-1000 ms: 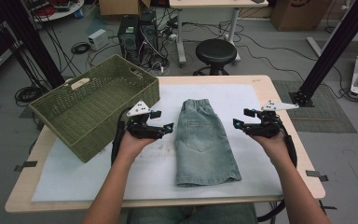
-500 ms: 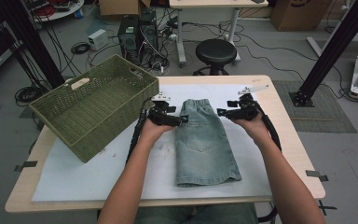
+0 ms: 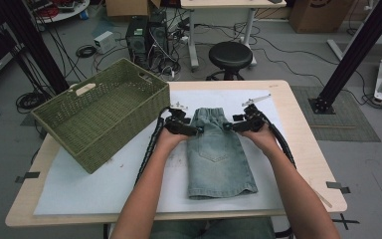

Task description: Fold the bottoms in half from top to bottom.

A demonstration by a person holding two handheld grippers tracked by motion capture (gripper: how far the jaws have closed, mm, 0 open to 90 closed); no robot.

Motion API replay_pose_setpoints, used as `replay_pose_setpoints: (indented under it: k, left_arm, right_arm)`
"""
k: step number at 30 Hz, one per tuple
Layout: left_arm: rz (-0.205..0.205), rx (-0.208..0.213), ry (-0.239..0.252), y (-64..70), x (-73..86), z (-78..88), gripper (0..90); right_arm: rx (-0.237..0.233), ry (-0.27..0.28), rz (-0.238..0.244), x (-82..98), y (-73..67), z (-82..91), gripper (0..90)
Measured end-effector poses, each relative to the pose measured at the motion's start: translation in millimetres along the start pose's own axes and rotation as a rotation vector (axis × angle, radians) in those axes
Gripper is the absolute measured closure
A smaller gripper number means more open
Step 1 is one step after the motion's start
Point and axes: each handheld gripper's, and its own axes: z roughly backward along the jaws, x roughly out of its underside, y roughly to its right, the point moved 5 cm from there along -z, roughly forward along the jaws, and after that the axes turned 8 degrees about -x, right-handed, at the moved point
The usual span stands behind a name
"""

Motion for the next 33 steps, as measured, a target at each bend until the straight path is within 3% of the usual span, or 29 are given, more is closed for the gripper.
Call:
replay_pose_setpoints:
  k: [3, 6, 8, 9, 17, 20, 24, 26, 33]
  left_arm:
    - [-0.048, 0.008, -0.044, 4.6, 1.0, -3.6, 27.1]
    - [-0.050, 0.016, -0.061, 7.6, 1.0, -6.2, 31.0]
    - [-0.048, 0.019, -0.059, 7.8, 1.0, -6.4, 32.6]
    - [-0.048, 0.020, -0.060, 7.6, 1.0, -6.4, 34.4]
    - [-0.089, 0.061, -0.052, 11.3, 1.0, -4.5, 59.2]
    - [-0.101, 0.075, -0.042, 13.0, -0.7, -1.5, 68.3]
    - [-0.114, 0.086, -0.023, 15.7, -5.7, 7.4, 72.7]
    - [-0.115, 0.104, 0.005, 18.4, -9.3, 15.0, 74.3]
    - [-0.176, 0.171, 0.101, 39.8, -16.3, 45.4, 77.7]
  right_arm:
    - [-0.004, -0.033, -0.022, 6.3, 3.0, -10.1, 24.2]
    - [0.011, -0.053, 0.002, 6.3, 2.4, -9.6, 28.2]
    - [0.003, -0.062, 0.012, 5.9, 1.1, -8.8, 41.3]
    - [-0.036, -0.066, 0.016, 6.0, -0.8, -9.1, 48.8]
    - [-0.035, -0.068, 0.025, 6.5, 4.0, -2.3, 77.4]
    - [-0.025, -0.068, 0.044, 5.4, 1.8, 1.6, 79.5]
    - [-0.023, -0.043, 0.072, 0.8, -5.0, 9.0, 80.3]
    - [-0.023, -0.025, 0.090, -1.5, -10.4, 14.7, 80.3]
    - [-0.043, 0.070, 0.161, -2.4, -36.5, 40.8, 79.7]
